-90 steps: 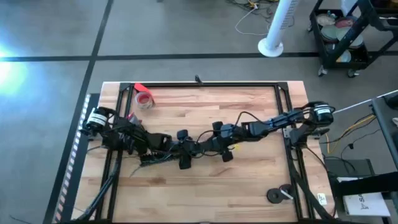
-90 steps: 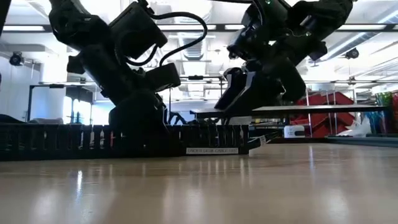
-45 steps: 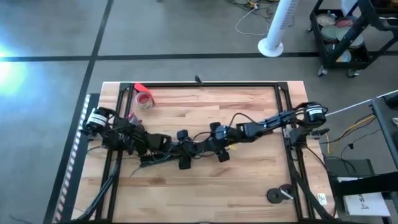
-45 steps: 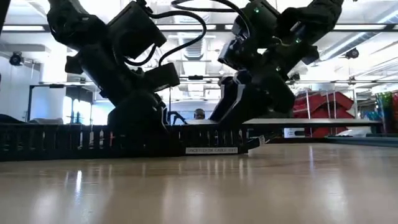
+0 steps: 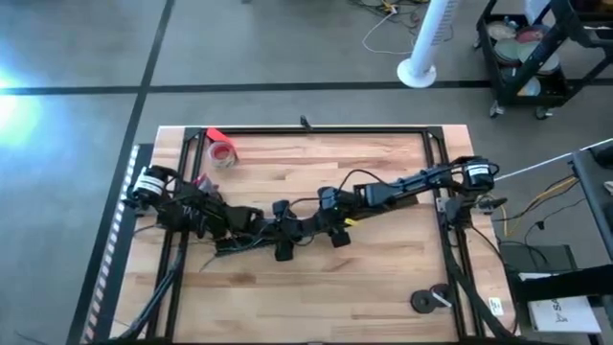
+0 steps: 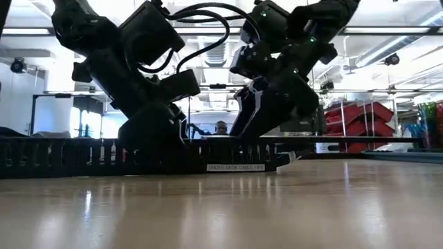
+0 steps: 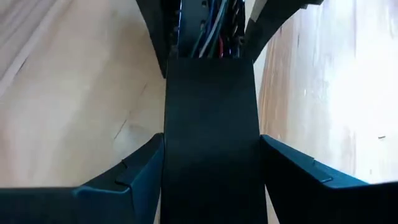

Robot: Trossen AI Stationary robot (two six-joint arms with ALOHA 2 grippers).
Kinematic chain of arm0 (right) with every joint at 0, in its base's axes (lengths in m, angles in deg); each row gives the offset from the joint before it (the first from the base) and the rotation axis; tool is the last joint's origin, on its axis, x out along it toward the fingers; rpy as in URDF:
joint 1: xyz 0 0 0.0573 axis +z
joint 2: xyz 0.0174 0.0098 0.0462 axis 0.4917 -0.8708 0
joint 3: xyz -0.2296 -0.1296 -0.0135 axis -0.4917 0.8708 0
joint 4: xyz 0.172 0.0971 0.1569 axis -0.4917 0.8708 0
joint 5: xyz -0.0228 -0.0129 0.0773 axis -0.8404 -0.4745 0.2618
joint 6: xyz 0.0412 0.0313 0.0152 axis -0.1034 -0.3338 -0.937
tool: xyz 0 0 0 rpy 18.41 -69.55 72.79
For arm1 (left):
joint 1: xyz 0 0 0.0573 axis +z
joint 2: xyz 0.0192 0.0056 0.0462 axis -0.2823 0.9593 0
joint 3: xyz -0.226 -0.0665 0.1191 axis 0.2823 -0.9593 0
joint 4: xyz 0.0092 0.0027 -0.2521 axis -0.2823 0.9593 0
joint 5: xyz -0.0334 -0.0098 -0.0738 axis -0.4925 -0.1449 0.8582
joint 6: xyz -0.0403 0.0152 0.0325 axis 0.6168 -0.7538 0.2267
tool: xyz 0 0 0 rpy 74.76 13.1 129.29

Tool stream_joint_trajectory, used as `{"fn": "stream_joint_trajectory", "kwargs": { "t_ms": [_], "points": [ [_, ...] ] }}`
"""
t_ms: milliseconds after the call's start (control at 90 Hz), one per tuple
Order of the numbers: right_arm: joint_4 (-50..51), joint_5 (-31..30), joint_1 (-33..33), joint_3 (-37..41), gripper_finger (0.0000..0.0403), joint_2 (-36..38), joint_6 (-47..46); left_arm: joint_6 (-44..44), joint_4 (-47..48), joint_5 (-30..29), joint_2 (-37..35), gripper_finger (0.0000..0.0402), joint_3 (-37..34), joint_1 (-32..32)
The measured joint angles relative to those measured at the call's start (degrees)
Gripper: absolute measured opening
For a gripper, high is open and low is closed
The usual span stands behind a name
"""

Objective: Ziptie cables
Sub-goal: Close the black cable duct

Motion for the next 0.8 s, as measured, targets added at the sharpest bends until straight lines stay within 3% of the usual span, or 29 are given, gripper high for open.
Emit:
{"fn": "stream_joint_trajectory", "kwargs": {
  "t_ms": [800],
  "points": [
    [4.8,3.15,-0.24,-3.37,0.0225,-2.53,-3.33,2.91,-0.52,-0.63,-0.12,0.0262,0.0,-0.02]
  ]
}}
